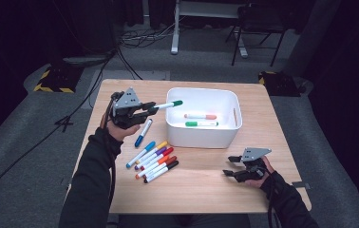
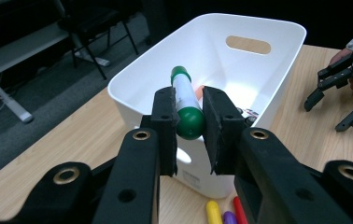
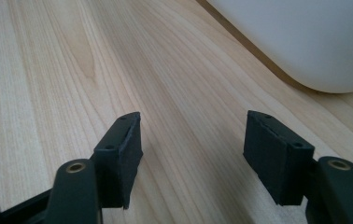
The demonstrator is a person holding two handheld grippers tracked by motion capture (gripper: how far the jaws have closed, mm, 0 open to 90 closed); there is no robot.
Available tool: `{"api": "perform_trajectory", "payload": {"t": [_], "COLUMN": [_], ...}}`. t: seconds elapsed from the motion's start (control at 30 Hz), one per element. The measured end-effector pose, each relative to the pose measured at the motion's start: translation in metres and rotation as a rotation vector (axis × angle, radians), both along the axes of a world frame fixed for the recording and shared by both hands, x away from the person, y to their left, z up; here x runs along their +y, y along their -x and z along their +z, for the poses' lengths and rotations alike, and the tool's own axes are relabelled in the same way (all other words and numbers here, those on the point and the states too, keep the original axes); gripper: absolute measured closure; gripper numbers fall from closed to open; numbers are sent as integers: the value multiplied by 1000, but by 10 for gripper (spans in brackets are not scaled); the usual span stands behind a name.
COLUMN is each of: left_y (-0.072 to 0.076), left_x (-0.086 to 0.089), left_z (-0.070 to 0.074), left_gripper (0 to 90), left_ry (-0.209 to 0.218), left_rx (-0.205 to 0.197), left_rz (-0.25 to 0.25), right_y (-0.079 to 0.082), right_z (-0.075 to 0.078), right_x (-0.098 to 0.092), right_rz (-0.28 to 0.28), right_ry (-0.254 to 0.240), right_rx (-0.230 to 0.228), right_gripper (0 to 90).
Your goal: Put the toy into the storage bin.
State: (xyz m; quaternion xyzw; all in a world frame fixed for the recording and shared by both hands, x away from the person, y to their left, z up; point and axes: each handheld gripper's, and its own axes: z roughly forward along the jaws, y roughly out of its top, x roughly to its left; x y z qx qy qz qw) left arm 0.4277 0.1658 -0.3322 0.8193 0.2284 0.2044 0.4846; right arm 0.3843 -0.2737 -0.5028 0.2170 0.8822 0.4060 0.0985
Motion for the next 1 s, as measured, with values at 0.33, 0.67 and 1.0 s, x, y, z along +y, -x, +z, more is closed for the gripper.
{"api": "perform_trajectory", "payload": {"t": [0.33, 0.67, 1.0], "left_y": [-20, -45, -57], "left_x": [-34, -75, -106], "left_z": [5, 1, -17], "left_gripper": [757, 757, 757], "left_ry": [27, 20, -44], "left_rx": [8, 48, 112], "left_rz": [-38, -66, -111], "right_y": [0, 0, 2], "right_z": [0, 0, 0], "right_x": [0, -1, -1], "right_rz": [-1, 10, 3], "right_ry": [0, 9, 0], "right_rx": [1, -12, -5], "right_gripper": [372, 369, 369]}}
